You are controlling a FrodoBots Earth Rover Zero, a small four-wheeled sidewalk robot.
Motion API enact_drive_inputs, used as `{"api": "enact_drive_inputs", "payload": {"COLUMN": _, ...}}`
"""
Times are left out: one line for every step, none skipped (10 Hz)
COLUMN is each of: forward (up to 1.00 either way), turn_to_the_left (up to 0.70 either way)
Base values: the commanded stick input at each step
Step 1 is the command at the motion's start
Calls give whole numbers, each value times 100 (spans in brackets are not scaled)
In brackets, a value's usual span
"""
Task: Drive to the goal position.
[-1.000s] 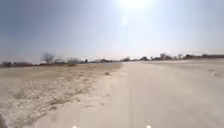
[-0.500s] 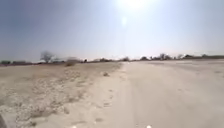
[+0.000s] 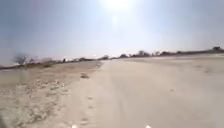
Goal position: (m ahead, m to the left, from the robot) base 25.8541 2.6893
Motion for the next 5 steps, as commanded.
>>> {"api": "enact_drive_inputs", "payload": {"forward": 70, "turn_to_the_left": 0}}
{"api": "enact_drive_inputs", "payload": {"forward": 70, "turn_to_the_left": 0}}
{"api": "enact_drive_inputs", "payload": {"forward": 70, "turn_to_the_left": 0}}
{"api": "enact_drive_inputs", "payload": {"forward": 70, "turn_to_the_left": 0}}
{"api": "enact_drive_inputs", "payload": {"forward": 70, "turn_to_the_left": 0}}
